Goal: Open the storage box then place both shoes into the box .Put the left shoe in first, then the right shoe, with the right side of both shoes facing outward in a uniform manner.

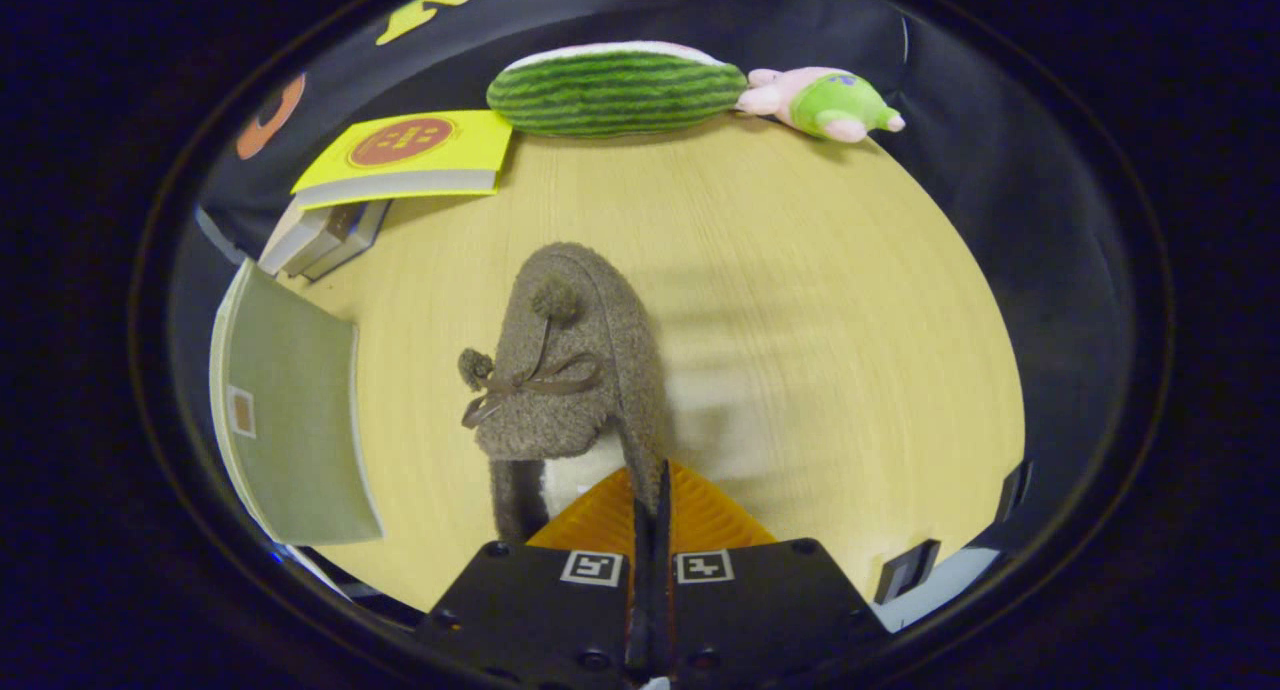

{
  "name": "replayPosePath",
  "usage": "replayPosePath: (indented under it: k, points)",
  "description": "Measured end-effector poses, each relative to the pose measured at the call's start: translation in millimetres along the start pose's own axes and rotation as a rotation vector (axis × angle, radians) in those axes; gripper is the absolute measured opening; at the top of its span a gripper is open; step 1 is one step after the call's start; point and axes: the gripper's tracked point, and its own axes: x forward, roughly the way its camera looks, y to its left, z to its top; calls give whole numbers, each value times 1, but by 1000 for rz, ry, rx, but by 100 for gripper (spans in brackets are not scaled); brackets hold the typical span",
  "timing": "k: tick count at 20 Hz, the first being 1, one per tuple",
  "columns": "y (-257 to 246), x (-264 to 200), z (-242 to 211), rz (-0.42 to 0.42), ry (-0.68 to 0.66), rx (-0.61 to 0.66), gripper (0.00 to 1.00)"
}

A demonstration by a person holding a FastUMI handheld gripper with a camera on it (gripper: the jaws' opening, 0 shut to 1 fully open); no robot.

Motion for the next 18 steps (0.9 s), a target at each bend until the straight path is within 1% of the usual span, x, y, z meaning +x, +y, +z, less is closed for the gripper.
replayPosePath:
  k: [2,3,5,9,14,16,18]
  points:
    - [11,-11,-1,60,7,41,6]
    - [15,-17,1,77,4,53,6]
    - [21,-30,4,80,-9,58,6]
    - [42,-60,8,73,-34,22,6]
    - [97,-108,5,108,-83,-7,6]
    - [127,-129,4,124,-119,-9,6]
    - [162,-150,1,158,-148,-41,6]
